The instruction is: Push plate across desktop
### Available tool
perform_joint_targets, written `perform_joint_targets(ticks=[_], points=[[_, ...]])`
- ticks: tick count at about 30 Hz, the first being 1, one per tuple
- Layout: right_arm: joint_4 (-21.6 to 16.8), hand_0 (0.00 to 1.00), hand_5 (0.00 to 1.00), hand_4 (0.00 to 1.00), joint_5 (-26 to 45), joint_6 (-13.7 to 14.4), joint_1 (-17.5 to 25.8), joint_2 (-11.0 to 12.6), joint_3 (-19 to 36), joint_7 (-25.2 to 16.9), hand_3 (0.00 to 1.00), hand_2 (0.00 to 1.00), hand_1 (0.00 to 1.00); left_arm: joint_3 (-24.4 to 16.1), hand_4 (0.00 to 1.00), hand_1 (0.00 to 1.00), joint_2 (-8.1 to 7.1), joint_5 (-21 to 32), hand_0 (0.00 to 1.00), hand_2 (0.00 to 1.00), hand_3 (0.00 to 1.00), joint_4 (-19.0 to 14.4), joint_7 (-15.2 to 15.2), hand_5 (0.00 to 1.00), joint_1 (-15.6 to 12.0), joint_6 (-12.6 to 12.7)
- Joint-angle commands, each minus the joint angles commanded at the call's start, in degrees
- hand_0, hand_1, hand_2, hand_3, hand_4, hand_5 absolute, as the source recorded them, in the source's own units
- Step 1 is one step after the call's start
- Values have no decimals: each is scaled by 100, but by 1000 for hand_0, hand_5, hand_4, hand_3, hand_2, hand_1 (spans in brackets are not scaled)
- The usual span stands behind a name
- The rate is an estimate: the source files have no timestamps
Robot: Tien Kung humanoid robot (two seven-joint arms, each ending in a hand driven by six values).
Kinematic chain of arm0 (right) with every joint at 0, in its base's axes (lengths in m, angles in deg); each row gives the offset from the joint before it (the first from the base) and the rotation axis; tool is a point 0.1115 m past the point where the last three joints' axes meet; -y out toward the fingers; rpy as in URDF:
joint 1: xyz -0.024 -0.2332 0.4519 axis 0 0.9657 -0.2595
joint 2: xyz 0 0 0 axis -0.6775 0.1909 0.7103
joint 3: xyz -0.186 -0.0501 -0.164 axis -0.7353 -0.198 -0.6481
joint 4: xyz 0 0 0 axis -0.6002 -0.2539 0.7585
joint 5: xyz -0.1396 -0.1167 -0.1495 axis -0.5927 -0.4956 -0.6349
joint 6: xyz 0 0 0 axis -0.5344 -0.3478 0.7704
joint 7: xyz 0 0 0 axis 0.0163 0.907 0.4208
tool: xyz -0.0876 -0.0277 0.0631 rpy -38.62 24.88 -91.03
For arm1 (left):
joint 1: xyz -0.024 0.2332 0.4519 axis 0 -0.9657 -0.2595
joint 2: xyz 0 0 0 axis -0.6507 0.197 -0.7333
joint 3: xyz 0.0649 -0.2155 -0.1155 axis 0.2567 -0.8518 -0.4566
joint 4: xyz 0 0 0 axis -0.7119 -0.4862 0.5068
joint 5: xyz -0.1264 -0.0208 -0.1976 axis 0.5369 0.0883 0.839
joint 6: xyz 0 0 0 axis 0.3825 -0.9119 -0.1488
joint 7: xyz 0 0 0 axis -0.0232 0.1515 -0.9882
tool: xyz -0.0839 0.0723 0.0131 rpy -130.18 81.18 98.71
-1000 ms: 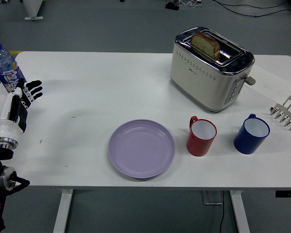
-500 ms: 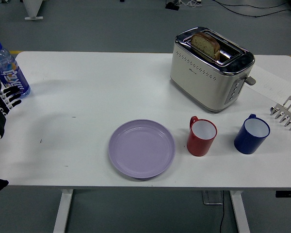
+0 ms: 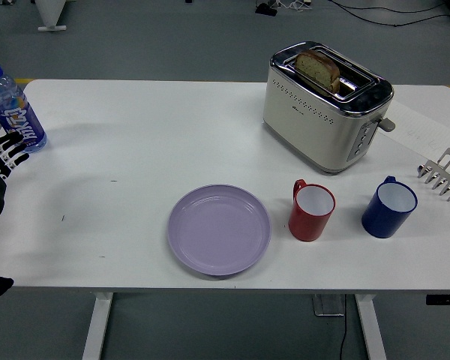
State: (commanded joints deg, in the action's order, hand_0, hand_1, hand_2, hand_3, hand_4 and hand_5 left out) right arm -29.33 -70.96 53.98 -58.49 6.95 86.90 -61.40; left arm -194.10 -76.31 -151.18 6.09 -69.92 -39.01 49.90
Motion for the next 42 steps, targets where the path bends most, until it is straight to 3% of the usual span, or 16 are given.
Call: perform_joint_targets(ticks=[42], points=[[0,638,124,182,49,-2,-15,2,-63,-15,610,668,605,-73,641,773,58,-12,745,754,659,69,-17,998,-40,1]])
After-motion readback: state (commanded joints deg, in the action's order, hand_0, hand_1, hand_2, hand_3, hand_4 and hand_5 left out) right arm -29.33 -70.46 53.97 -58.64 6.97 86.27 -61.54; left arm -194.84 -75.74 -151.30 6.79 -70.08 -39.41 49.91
